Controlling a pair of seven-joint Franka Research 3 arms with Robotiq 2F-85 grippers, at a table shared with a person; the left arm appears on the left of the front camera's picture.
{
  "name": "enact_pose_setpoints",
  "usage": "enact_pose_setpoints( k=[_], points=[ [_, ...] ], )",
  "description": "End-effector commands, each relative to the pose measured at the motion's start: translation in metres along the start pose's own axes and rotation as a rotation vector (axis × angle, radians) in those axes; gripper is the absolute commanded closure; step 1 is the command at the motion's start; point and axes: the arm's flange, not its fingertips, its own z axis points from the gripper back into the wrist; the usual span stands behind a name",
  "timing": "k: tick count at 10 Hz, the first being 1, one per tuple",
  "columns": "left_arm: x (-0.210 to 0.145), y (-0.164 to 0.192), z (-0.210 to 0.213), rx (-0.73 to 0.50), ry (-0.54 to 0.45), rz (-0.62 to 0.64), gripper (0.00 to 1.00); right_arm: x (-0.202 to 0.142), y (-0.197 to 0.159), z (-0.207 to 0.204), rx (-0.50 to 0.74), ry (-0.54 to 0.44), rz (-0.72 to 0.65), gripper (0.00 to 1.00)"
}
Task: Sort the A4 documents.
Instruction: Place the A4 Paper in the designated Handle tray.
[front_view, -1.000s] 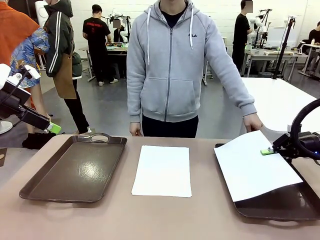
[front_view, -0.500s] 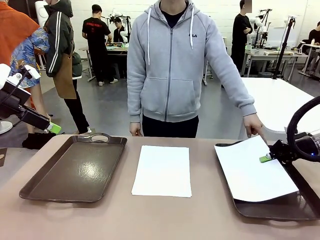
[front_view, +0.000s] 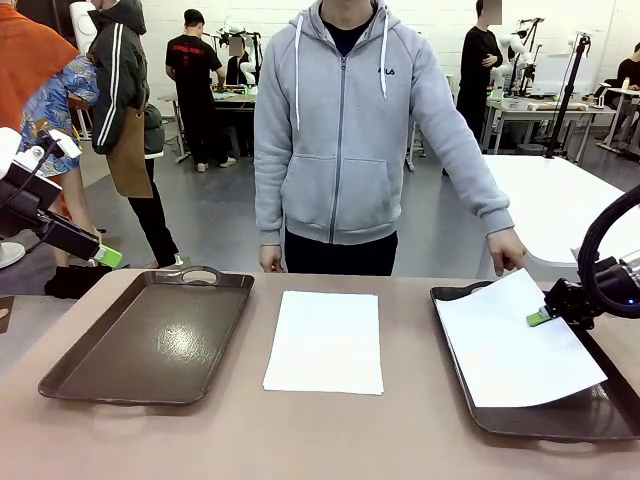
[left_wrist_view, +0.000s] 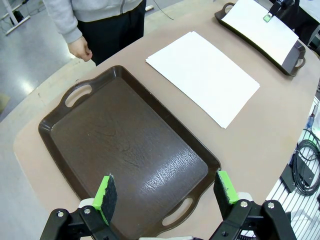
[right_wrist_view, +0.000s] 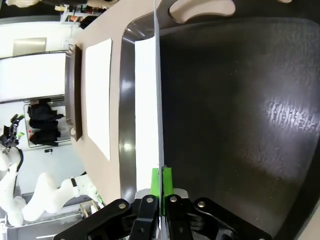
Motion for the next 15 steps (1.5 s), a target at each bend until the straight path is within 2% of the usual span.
enact_pose_setpoints(
  k=[1,9,10,11,12,13,14,15],
  points=[
    [-0.001,0.0,0.0,-0.007,-0.002,0.001,0.0,-0.008,0.0,-0.006,-0.032,-0.011,-0.04,0.99],
    [-0.001,0.0,0.0,-0.007,-0.002,0.001,0.0,-0.004,-0.005,-0.005,-0.111,-0.007,-0.077,0.99],
    [-0.001,0.0,0.0,-0.007,-0.002,0.001,0.0,-0.004,-0.005,-0.004,-0.117,-0.01,-0.08,0.84],
    [-0.001,0.0,0.0,-0.007,-0.002,0.001,0.0,-0.005,-0.005,-0.003,-0.122,-0.01,-0.077,0.81],
    [-0.001,0.0,0.0,-0.007,-0.002,0.001,0.0,-0.006,-0.004,-0.001,-0.129,-0.014,-0.079,0.66],
    [-0.001,0.0,0.0,-0.007,-0.002,0.001,0.0,-0.007,-0.003,0.001,-0.134,-0.019,-0.078,0.63],
    [-0.001,0.0,0.0,-0.007,-0.002,0.001,0.0,-0.007,-0.003,0.002,-0.139,-0.02,-0.078,0.48],
    [-0.001,0.0,0.0,-0.007,-0.002,0.001,0.0,-0.008,-0.002,0.005,-0.165,-0.028,-0.079,0.45]
  ],
)
